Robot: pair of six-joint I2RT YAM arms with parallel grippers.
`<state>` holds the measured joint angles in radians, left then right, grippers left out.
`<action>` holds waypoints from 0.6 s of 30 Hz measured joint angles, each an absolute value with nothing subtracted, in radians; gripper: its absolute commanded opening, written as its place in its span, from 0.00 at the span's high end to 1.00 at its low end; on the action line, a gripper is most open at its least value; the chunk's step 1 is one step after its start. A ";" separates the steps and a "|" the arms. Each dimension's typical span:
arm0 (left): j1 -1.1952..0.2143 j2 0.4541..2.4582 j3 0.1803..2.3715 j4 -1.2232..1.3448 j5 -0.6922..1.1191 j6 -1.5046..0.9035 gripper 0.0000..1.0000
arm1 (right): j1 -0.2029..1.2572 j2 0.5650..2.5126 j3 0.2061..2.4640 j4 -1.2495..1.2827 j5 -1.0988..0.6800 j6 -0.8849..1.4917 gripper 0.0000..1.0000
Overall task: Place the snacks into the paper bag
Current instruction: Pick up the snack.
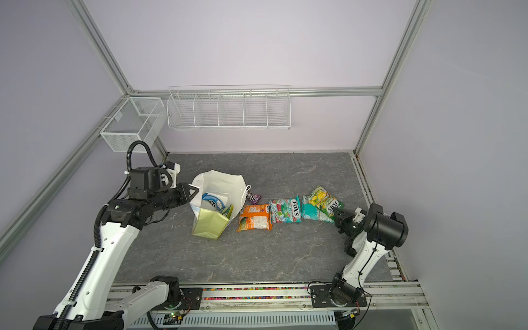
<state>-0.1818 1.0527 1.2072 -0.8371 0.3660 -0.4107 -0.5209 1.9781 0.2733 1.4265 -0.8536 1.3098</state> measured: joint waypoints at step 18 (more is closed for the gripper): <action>-0.183 1.053 1.207 -0.839 0.366 -0.411 1.00 | -0.501 1.827 0.256 1.407 -0.854 1.346 0.93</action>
